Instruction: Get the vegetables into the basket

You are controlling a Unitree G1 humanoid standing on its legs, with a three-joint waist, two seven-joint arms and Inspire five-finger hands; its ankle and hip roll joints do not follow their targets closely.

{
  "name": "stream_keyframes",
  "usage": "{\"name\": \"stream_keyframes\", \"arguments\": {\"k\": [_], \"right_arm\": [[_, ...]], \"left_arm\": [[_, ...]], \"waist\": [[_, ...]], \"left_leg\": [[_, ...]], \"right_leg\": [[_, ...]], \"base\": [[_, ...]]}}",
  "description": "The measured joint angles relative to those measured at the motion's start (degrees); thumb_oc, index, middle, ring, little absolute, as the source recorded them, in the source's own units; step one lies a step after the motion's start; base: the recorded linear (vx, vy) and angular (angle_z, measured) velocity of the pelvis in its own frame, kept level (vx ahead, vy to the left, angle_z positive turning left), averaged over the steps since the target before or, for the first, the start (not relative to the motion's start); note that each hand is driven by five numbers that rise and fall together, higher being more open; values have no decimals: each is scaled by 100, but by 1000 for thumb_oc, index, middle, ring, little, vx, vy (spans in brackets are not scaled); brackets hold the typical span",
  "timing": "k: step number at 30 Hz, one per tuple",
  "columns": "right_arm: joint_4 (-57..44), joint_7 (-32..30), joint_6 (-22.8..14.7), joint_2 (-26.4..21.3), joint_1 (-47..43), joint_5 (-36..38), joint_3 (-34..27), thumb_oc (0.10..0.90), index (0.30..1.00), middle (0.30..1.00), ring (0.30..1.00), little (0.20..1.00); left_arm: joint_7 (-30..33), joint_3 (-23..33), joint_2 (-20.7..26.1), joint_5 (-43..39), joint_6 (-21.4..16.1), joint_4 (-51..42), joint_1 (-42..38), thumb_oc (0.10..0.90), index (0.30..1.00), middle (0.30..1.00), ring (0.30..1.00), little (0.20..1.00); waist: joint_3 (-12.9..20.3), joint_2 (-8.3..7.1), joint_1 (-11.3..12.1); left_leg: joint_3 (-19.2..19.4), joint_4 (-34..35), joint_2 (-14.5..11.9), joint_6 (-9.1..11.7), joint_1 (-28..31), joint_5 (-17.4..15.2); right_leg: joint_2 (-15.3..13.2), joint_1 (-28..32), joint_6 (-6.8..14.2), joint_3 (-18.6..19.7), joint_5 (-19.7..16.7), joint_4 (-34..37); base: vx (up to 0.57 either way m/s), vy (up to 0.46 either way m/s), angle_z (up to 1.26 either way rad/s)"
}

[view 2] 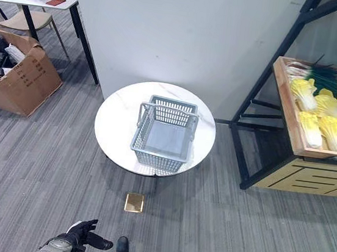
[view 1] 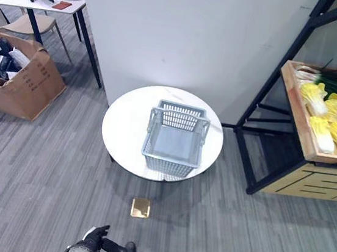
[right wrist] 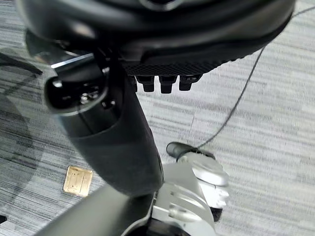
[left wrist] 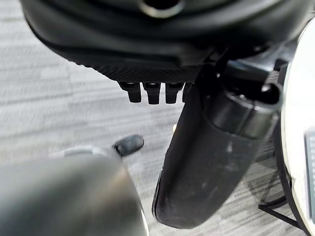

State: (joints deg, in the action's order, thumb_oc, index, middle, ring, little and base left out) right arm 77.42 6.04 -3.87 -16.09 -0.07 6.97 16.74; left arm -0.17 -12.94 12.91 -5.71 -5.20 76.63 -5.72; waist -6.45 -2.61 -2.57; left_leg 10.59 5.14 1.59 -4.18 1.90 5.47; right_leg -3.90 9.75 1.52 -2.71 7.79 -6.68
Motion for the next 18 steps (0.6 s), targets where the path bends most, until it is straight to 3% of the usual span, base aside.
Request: {"name": "stream_keyframes", "arguments": {"k": [1,2,4,6,8,9,11,14,15,18], "right_arm": [[-33,1,5,-33,-90,-32,56,900,1000,1000,1000,1000],[-87,0,5,-36,-99,-29,29,900,1000,1000,1000,1000],[-218,-4,2,-25,-100,-27,27,900,1000,1000,1000,1000],[-347,-28,33,-59,-195,-26,143,900,1000,1000,1000,1000],[-490,-32,29,-81,-139,-26,160,900,1000,1000,1000,1000],[-464,-30,34,-73,-150,-26,160,900,1000,1000,1000,1000],[-466,-27,33,-64,-172,-23,158,900,1000,1000,1000,1000],[-441,-23,85,10,-126,-23,164,900,1000,1000,1000,1000],[-453,-29,106,-5,-51,-21,159,900,1000,1000,1000,1000],[-479,-23,106,-10,-30,32,134,900,1000,1000,1000,1000]], "left_arm": [[5,7,67,-1,8,37,44,900,1000,1000,1000,1000],[5,-1,86,-1,12,60,44,900,1000,1000,1000,1000],[8,3,156,-2,17,54,60,900,1000,1000,1000,1000],[9,-11,238,-1,42,41,59,900,1000,1000,1000,1000],[12,-107,260,1,48,31,74,900,1000,1000,1000,1000],[12,-101,276,0,45,23,90,900,1000,1000,1000,1000],[14,-88,296,-1,41,24,98,900,1000,1000,1000,1000],[27,20,356,-3,36,-7,214,900,1000,1000,1000,1000],[50,67,336,-3,36,-5,291,900,1000,1000,1000,1000],[71,71,333,2,45,-17,314,900,1000,1000,1000,1000]], "waist": [[-7,5,41],[-7,4,27],[-3,-35,54],[-61,-115,165],[-63,-108,178],[-74,-126,180],[-87,-137,175],[-94,-226,200],[-91,-197,204],[-90,-145,169]], "left_leg": [[141,-1,14,-106,62,-110],[165,-3,13,-57,82,-75],[285,-10,81,-123,141,-171],[498,-14,122,-157,257,-265],[497,-7,115,-99,312,-353],[522,-9,116,-111,354,-363],[498,-18,116,-121,319,-396],[423,-4,125,-51,458,-447],[394,23,28,55,578,-507],[404,-6,-124,173,592,-525]], "right_leg": [[-48,-474,52,125,134,-930],[-86,-686,111,127,247,-1360],[-217,-1051,276,131,421,-1847],[-344,-1656,293,-6,433,-2361],[-363,-1668,332,-249,413,-1785],[-342,-1746,365,-251,288,-1170],[-317,-1781,437,-98,46,-736],[-376,-1455,410,-72,-936,107],[-254,-1132,353,-141,-1240,522],[-90,-990,263,-144,-1330,808]], "base": [[107,290,-43],[80,247,-32],[81,223,-27],[76,129,-45],[18,44,-6],[28,38,-4],[59,17,7],[79,1,12],[71,-40,-3],[65,-79,-5]]}}
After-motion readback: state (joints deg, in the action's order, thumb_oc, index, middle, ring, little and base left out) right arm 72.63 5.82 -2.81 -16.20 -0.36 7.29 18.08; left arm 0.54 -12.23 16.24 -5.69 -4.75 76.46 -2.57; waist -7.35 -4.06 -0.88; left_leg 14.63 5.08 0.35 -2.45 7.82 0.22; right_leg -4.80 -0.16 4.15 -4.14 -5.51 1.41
